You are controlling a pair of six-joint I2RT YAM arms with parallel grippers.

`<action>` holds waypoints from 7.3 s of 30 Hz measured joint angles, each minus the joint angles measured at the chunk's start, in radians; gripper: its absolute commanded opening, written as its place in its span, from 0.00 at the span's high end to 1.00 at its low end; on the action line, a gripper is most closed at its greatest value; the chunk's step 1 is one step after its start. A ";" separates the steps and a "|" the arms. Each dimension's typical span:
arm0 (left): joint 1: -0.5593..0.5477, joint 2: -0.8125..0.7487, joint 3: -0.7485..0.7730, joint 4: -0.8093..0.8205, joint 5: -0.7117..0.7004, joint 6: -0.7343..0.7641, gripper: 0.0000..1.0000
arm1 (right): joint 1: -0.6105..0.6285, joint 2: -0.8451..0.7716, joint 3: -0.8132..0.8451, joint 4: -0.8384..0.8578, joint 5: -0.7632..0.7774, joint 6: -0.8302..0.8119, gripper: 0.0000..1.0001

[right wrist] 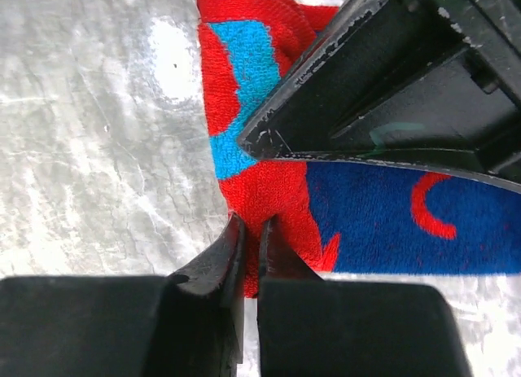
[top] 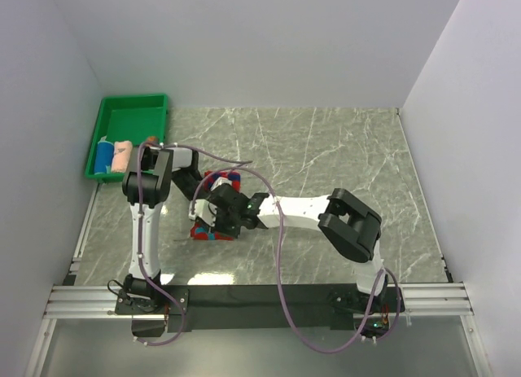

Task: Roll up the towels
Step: Roll the towel

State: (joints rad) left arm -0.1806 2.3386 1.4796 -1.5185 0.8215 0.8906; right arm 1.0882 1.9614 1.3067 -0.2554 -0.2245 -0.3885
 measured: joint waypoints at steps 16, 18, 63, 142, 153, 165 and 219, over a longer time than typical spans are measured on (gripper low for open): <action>0.270 -0.169 0.296 0.150 -0.074 0.058 0.37 | -0.143 0.107 0.132 -0.238 -0.458 0.063 1.00; 0.330 -0.254 0.297 0.181 -0.072 0.069 0.35 | -0.159 0.137 0.165 -0.277 -0.503 0.071 1.00; -0.543 -1.337 -0.863 0.824 -0.511 0.019 0.35 | -0.309 0.571 0.568 -0.845 -0.988 0.102 1.00; 0.066 -0.197 -0.048 0.142 -0.023 0.153 0.36 | -0.057 0.008 0.070 -0.169 -0.107 -0.148 1.00; 0.462 -0.545 -0.098 0.230 0.094 0.229 0.36 | -0.191 0.196 0.289 -0.483 -0.510 0.006 1.00; 0.169 -1.294 -0.731 0.400 -0.096 0.454 0.29 | -0.274 0.467 0.503 -0.772 -0.870 0.068 1.00; -0.073 -0.231 -0.132 0.149 -0.024 0.222 0.98 | -0.694 -0.449 -0.069 -0.382 -0.378 0.208 0.55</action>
State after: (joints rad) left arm -0.2535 2.1078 1.3479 -1.3693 0.7971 1.1122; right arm 0.3946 1.5127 1.2373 -0.6373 -0.6022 -0.1806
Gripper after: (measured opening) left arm 0.125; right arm 0.442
